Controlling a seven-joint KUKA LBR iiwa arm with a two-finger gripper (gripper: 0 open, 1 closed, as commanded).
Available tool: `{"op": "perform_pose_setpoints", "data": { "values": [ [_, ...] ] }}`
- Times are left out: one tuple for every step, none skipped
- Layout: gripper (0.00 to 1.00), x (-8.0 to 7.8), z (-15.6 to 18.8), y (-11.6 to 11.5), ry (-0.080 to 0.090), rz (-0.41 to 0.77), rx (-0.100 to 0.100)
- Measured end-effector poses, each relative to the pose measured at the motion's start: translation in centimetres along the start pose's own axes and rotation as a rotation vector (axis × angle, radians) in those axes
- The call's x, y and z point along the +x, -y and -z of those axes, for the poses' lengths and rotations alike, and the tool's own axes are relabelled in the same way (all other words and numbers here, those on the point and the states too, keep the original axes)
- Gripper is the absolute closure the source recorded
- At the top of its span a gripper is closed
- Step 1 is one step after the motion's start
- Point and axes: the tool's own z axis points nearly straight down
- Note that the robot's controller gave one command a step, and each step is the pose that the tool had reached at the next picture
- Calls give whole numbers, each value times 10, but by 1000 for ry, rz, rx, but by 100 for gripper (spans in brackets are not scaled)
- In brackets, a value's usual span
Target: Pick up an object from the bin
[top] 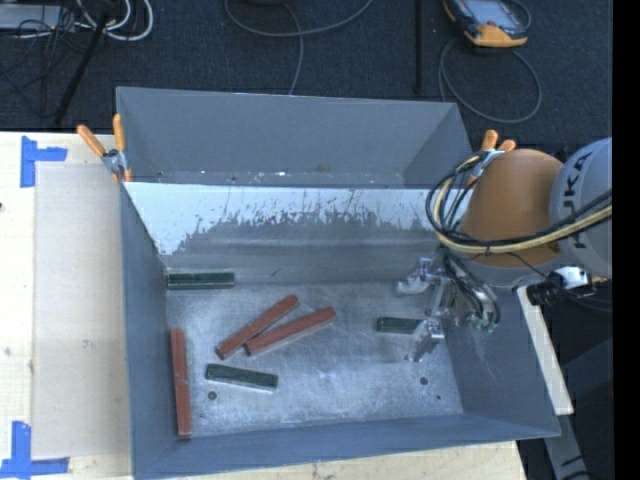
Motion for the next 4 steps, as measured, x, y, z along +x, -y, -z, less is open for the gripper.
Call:
{"op": "perform_pose_setpoints", "data": {
  "values": [
    [0,-4,10,21,6,-90,-1],
    [0,-29,-42,43,9,-60,0],
    [100,-23,-39,42,27,-140,1],
    [100,-23,-39,42,26,-139,1]
  ]
}}
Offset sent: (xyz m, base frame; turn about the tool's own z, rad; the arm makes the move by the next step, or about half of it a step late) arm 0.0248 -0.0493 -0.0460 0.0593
